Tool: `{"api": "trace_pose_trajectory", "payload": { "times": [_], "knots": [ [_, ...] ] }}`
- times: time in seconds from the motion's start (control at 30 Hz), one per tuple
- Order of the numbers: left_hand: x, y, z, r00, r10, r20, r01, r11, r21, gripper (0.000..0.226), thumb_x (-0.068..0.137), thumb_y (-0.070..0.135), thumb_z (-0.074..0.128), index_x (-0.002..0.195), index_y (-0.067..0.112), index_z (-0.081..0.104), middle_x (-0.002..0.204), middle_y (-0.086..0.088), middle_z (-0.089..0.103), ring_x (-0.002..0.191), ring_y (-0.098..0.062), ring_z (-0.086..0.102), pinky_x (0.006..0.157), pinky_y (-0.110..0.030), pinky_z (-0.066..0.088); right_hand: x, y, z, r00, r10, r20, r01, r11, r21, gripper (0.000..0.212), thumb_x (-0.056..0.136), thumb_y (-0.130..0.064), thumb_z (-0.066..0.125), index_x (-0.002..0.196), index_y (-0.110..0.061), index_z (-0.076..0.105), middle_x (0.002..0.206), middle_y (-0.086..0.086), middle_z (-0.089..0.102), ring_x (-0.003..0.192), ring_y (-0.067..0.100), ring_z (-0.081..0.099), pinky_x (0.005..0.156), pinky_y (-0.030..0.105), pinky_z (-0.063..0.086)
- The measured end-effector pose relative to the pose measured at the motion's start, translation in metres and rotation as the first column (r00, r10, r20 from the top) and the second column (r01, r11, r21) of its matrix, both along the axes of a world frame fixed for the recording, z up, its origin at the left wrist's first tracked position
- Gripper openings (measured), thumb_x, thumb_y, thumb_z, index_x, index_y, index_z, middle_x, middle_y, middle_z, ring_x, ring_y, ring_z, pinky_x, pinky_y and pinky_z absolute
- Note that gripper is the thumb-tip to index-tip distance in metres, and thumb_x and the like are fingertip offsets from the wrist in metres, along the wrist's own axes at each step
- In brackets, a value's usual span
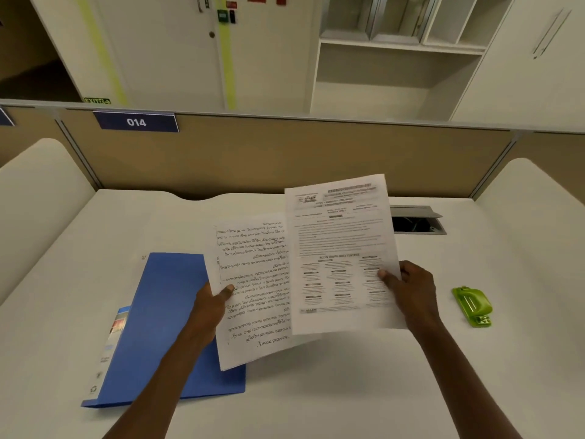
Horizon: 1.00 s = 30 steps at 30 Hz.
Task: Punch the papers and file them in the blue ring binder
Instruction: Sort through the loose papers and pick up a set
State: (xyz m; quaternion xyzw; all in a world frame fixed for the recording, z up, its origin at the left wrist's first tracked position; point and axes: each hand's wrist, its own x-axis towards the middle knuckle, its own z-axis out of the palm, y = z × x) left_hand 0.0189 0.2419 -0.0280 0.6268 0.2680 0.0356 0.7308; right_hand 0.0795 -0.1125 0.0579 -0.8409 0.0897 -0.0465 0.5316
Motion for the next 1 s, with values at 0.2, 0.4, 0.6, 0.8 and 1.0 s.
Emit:
{"api": "trace_pose_trajectory", "payload": {
  "times": [0.2,0.4,0.6,0.8,1.0],
  "knots": [
    [0.006,-0.039,0.028,0.984,-0.164,0.073,0.171,0.979,-0.112,0.025,0.091,0.018,0.062,0.116,0.02,0.064,0.105,-0.006,0.074,0.091,-0.026,0.072,0.065,-0.036,0.059,-0.005,0.023,0.002,0.988,0.136,-0.065,-0.13,0.987,0.097,0.012,0.084,-0.024,0.072,0.094,-0.019,0.068,0.09,-0.009,0.073,0.072,0.01,0.071,0.054,0.015,0.051],
    [0.004,-0.065,0.041,0.93,-0.336,0.146,0.352,0.931,-0.095,0.022,0.089,0.016,0.065,0.111,0.018,0.07,0.108,-0.013,0.072,0.1,-0.031,0.069,0.079,-0.043,0.058,-0.012,0.031,-0.021,0.968,0.185,-0.166,-0.155,0.971,0.18,0.022,0.084,-0.023,0.072,0.104,-0.016,0.066,0.097,-0.005,0.073,0.083,0.014,0.071,0.062,0.021,0.053],
    [0.01,-0.079,0.042,0.97,-0.24,-0.036,0.233,0.962,-0.143,0.032,0.088,0.051,0.057,0.101,0.027,0.074,0.1,-0.006,0.075,0.098,-0.03,0.07,0.078,-0.039,0.057,-0.019,0.028,-0.036,0.974,0.163,-0.157,-0.123,0.964,0.237,0.02,0.085,-0.015,0.07,0.104,-0.014,0.066,0.098,-0.004,0.074,0.079,0.011,0.072,0.057,0.016,0.053],
    [0.014,-0.101,0.048,0.951,-0.296,0.084,0.292,0.955,0.057,0.046,0.082,0.064,0.056,0.118,0.036,0.063,0.111,0.014,0.072,0.105,-0.008,0.067,0.086,-0.029,0.054,-0.021,0.025,-0.04,0.994,0.075,-0.082,-0.058,0.98,0.191,0.014,0.088,-0.013,0.064,0.102,-0.013,0.061,0.097,-0.002,0.069,0.083,0.007,0.066,0.059,0.014,0.048],
    [0.016,-0.126,0.058,0.964,-0.17,0.207,0.131,0.974,0.186,0.022,0.094,0.034,0.056,0.115,0.03,0.06,0.106,0.009,0.072,0.096,-0.009,0.069,0.076,-0.029,0.057,-0.016,0.015,-0.034,0.996,0.091,0.018,-0.093,0.981,0.17,0.017,0.092,-0.011,0.056,0.103,-0.024,0.056,0.097,-0.01,0.065,0.089,0.002,0.06,0.063,0.014,0.044]
  ]
}}
